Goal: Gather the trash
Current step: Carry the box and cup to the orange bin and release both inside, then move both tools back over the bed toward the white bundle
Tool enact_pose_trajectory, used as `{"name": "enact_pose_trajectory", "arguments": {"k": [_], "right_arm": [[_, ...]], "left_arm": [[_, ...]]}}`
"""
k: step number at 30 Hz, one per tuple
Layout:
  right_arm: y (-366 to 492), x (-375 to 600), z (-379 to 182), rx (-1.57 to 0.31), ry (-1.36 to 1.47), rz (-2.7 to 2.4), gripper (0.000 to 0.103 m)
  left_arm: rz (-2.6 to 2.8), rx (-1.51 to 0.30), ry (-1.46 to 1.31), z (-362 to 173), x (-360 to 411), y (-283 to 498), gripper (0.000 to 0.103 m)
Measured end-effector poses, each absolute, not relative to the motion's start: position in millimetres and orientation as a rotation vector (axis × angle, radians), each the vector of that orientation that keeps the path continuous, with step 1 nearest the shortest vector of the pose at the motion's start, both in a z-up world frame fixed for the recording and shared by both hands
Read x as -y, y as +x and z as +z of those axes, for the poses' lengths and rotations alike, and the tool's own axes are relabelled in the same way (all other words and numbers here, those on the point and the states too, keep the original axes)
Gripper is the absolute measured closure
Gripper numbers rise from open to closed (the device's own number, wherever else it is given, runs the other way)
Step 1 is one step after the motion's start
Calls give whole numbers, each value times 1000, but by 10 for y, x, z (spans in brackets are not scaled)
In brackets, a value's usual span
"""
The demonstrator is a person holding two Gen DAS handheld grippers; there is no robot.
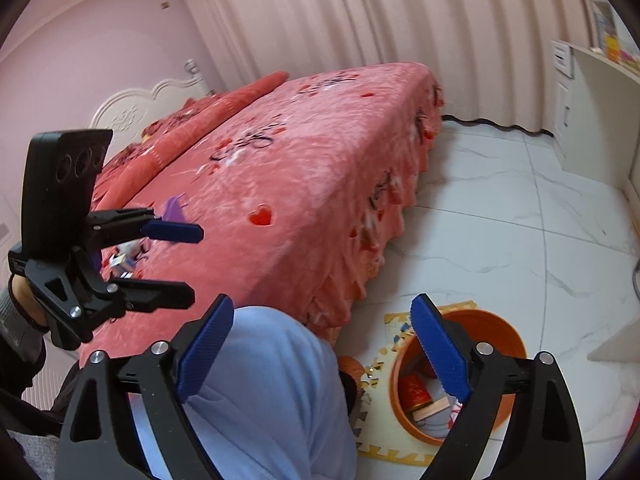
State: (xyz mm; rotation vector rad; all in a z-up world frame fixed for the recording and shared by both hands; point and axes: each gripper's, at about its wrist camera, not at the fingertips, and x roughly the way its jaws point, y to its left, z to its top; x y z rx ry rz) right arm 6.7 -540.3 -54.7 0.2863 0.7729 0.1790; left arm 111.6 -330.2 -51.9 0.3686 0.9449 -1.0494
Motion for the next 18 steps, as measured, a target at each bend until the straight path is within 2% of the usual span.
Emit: {"name": "enact_pose_trajectory", "arguments": {"k": [3, 18], "right_arm": [[124, 5208, -492, -771, 260, 215, 9], [449, 4025, -267, -785, 131, 440, 7]], "left_arm": [[-1007, -936, 347, -467, 3088, 1109, 7], [-785, -932, 180, -344, 1816, 1029, 7]]}}
